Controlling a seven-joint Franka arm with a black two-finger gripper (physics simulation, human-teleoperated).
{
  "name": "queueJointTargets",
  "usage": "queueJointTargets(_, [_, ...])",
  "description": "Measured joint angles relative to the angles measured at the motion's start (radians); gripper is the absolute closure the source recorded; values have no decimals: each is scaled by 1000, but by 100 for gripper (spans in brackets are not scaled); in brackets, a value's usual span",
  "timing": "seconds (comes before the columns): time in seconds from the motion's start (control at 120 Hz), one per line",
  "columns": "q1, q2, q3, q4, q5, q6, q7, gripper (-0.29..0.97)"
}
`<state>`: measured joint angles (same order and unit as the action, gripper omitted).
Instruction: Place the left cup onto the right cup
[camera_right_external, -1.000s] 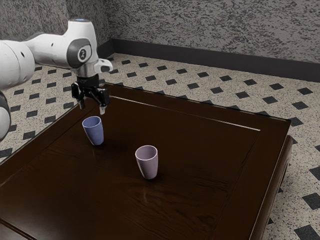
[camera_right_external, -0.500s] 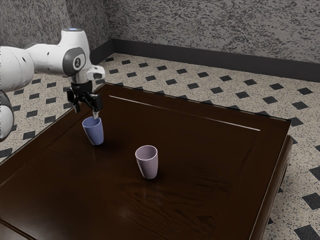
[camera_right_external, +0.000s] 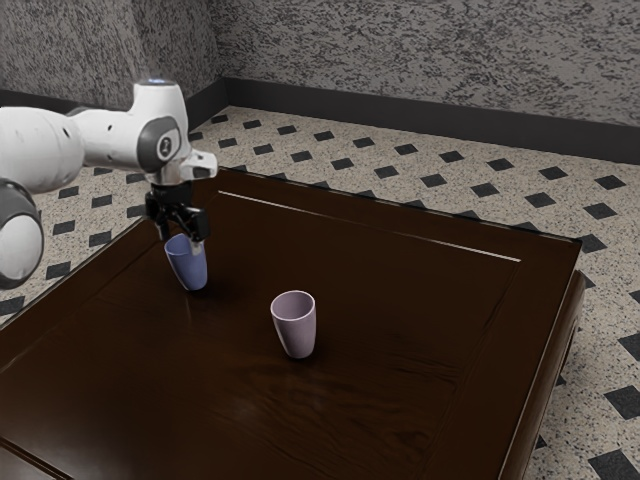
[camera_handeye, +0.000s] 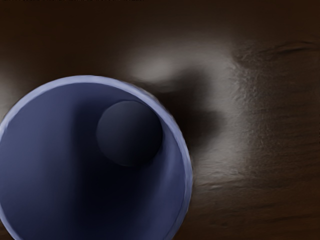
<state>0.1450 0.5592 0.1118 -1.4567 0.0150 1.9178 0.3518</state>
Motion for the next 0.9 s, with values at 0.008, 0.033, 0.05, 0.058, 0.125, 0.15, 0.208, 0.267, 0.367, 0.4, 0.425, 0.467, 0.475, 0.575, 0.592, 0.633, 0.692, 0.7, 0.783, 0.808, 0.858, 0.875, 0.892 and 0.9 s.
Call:
queueJointTargets(0.008, [0,1,0,0,0,1,1,0])
queueJointTargets(0.033, [0,3,-1,0,0,3,4,0])
queueJointTargets(0.05, [0,4,-1,1,0,4,6,0])
queueJointTargets(0.058, [0,5,-1,1,0,5,7,0])
queueJointTargets(0.125, [1,10,-1,5,-1,8,15,0])
queueJointTargets(0.15, [1,12,-1,6,-1,10,18,0])
queueJointTargets(0.208, [1,15,-2,8,-1,12,24,0])
queueJointTargets(0.267, [1,18,-3,15,-1,13,29,0])
queueJointTargets(0.367, [1,24,-4,28,-1,15,37,0])
queueJointTargets(0.4, [1,26,-4,35,-1,15,39,0])
queueJointTargets(0.425, [0,28,-5,40,-1,15,41,0])
queueJointTargets(0.467, [0,30,-7,44,-1,15,43,0])
queueJointTargets(0.475, [0,31,-8,45,-1,15,44,0])
queueJointTargets(0.575, [-2,36,-12,48,-1,15,49,0])
queueJointTargets(0.592, [-2,37,-12,48,-1,15,50,0])
queueJointTargets(0.633, [-3,39,-15,48,-1,16,52,0])
queueJointTargets(0.692, [-4,41,-19,48,-1,16,54,0])
queueJointTargets(0.7, [-5,41,-20,48,-1,16,55,0])
queueJointTargets(0.783, [-5,45,-22,48,-1,16,58,2])
queueJointTargets(0.808, [-6,46,-22,48,-1,16,59,4])
queueJointTargets(0.858, [-6,47,-26,48,-1,17,60,6])
queueJointTargets(0.875, [-7,47,-28,48,-1,17,61,7])
queueJointTargets(0.892, [-7,48,-29,48,-1,17,61,8])
queueJointTargets(0.9, [-7,48,-29,48,-1,17,62,8])
